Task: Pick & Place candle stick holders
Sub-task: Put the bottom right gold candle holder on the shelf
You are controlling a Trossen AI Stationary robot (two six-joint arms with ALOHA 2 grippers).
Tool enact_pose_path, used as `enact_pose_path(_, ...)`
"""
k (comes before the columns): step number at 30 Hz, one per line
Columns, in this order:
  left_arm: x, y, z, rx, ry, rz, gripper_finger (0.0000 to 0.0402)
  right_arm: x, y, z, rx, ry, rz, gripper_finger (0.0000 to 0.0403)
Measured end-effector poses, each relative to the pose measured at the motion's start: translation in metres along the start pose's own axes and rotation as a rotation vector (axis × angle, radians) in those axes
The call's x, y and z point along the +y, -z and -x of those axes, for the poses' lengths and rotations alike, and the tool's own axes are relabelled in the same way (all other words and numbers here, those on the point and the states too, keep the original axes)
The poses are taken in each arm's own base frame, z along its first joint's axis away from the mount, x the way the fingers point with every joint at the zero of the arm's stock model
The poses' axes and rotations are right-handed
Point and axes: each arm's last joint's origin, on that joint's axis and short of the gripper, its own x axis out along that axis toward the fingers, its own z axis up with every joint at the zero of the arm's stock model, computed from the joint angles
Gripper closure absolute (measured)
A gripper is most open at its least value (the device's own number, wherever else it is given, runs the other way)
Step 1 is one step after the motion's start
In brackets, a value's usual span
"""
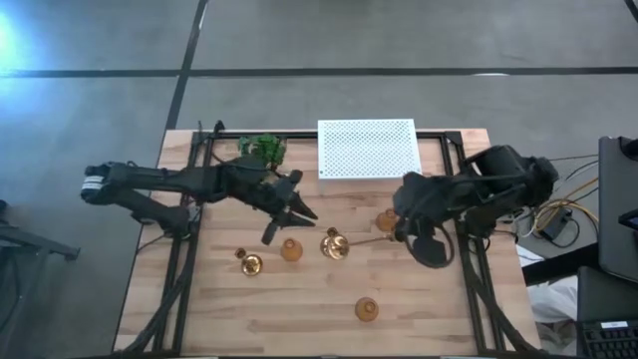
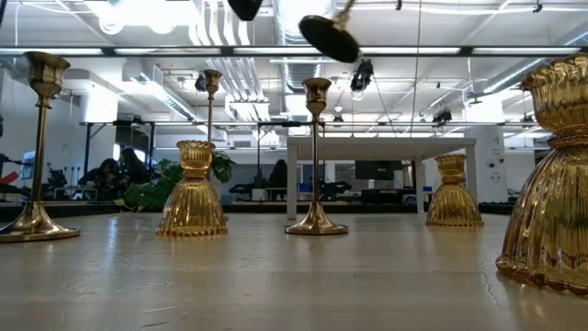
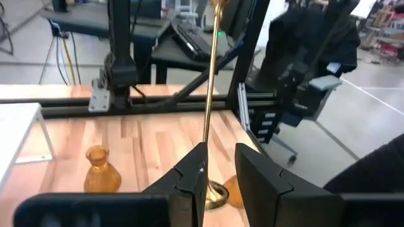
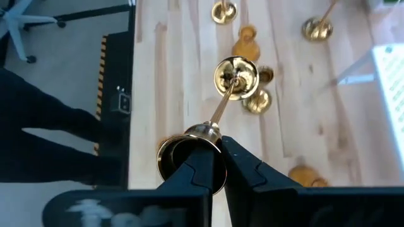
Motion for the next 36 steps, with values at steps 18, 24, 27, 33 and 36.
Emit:
enact_pose_path(18, 0.012, -0.005, -0.041, 0.059, 0.114, -0.007, 0.0316, -0.028, -0.037, -0.021, -0.037, -0.024, 0.072, 0.0392)
enact_pose_path(24, 0.013, -0.003, -0.044, 0.067, 0.114, -0.014, 0.0316, -0.027, -0.043, -0.024, -0.07, -0.064, 0.098, 0.0392)
enact_pose_path(27, 0.013, -0.003, -0.044, 0.066, 0.113, -0.016, 0.0316, -0.028, -0.045, -0.025, -0.082, -0.064, 0.104, 0.0392)
enact_pose_path(33, 0.013, -0.003, -0.044, 0.066, 0.113, -0.015, 0.0316, -0.03, -0.05, -0.024, -0.13, -0.063, 0.116, 0.0392)
enact_pose_path(36, 0.013, -0.003, -0.044, 0.066, 0.113, -0.015, 0.0316, -0.032, -0.05, -0.024, -0.122, -0.057, 0.111, 0.0392)
